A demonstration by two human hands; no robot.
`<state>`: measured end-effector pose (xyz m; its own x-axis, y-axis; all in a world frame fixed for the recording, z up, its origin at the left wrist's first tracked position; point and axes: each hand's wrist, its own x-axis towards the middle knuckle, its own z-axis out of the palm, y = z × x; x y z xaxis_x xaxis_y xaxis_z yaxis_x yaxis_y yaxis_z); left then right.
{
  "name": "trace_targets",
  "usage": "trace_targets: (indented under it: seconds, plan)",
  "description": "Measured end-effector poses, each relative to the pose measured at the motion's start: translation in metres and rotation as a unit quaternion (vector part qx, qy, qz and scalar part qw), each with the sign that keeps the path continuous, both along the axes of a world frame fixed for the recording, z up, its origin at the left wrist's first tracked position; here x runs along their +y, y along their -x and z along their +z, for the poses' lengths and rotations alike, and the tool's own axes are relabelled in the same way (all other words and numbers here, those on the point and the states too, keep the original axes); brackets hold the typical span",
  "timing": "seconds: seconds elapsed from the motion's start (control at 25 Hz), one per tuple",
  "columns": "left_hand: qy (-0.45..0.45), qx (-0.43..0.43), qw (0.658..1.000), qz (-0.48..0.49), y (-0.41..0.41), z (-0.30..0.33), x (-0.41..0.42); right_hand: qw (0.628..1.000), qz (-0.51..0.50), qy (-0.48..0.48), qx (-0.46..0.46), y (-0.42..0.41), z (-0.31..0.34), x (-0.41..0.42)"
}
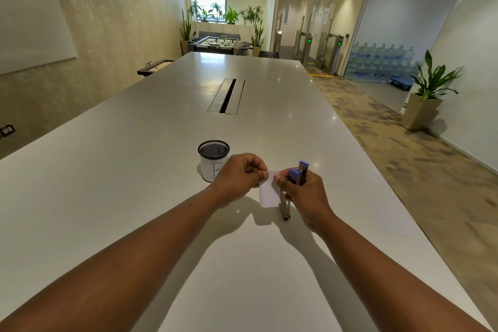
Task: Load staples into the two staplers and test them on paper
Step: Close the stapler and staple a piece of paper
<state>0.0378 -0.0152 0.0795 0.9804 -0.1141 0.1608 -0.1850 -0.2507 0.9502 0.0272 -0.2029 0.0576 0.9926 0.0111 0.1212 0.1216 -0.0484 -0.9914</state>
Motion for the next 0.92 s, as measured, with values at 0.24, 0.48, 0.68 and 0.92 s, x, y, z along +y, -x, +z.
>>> trace_targets:
  seconds: [0.24, 0.48, 0.68, 0.92]
  plan:
    - [0.001, 0.004, 1.0, 0.004, -0.0012, -0.0024, -0.0002, 1.0, 0.005, 0.002, 0.002, 0.0014, -0.0011, -0.002]
    - [-0.004, 0.008, 1.0, -0.001, -0.003, -0.0073, -0.0006, 1.0, -0.006, 0.023, -0.003, 0.0047, -0.001, -0.0018]
    - [-0.017, 0.007, 1.0, -0.009, -0.0038, -0.0084, 0.0002, 0.999, -0.016, 0.03, -0.01, 0.0042, 0.0008, -0.0017]
    - [-0.037, -0.01, 0.999, -0.001, -0.0034, -0.0077, -0.0013, 0.999, -0.017, 0.03, 0.002, 0.0037, -0.0001, -0.0005]
